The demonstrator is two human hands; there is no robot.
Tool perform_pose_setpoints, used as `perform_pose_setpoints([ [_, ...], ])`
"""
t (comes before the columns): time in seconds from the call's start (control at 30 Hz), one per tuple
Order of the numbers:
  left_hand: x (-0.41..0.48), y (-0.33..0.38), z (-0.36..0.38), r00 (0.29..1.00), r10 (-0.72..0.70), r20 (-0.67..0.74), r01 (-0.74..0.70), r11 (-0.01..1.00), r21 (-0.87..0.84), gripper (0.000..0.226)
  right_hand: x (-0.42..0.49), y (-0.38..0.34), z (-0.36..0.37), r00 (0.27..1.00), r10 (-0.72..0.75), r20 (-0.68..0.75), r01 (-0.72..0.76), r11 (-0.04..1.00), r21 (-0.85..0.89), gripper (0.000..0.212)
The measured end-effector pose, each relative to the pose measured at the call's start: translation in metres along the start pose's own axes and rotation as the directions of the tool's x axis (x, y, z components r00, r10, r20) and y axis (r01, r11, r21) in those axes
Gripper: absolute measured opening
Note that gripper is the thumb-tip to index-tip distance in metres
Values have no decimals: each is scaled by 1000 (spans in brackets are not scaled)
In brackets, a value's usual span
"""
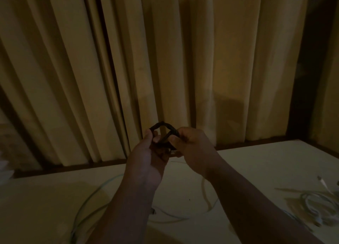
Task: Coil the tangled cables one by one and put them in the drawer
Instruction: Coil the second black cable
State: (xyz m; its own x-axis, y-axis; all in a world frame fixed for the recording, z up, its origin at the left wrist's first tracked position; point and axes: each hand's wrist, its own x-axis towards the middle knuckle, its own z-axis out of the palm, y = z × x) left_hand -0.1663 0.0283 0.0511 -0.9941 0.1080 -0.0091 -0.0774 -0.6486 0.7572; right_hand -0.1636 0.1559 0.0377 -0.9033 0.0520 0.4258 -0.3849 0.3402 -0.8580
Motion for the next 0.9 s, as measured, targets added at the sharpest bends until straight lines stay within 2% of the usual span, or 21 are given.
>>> perform_pose_setpoints([
  [0.13, 7, -1, -10, 1000, 0, 2, 0, 999, 50, 25, 0, 0, -7, 994, 16, 110, -16, 1000, -5, 15],
  [0.27, 4, 3, -9, 998, 53, 14, -55, 978, 199, 29, -1, 0, -10, 979, 37, 202, -40, 999, 12, 13],
  [0.43, 1, 12, -10, 993, 72, 97, -101, 935, 341, 32, -3, 1, -16, 951, 15, 309, -100, 961, 259, 11],
  [0.5, 1, 14, -11, 990, 78, 114, -116, 915, 387, 33, -3, -1, -18, 940, 5, 341, -114, 946, 302, 10],
  [0.6, 1, 14, -12, 979, 94, 182, -163, 896, 412, 35, -1, -4, -20, 956, 14, 293, -89, 966, 243, 17],
  [0.7, 4, 11, -14, 970, 109, 219, -191, 896, 400, 24, -1, -6, -21, 987, 22, 159, -54, 979, 199, 12],
  [0.8, 3, 10, -12, 962, 128, 240, -219, 888, 404, 20, -1, -5, -23, 998, 9, 70, -20, 987, 158, 11],
  [0.9, 1, 9, -10, 955, 211, 209, -285, 851, 442, 20, -1, -6, -25, 999, 6, 35, -10, 992, 123, 11],
])
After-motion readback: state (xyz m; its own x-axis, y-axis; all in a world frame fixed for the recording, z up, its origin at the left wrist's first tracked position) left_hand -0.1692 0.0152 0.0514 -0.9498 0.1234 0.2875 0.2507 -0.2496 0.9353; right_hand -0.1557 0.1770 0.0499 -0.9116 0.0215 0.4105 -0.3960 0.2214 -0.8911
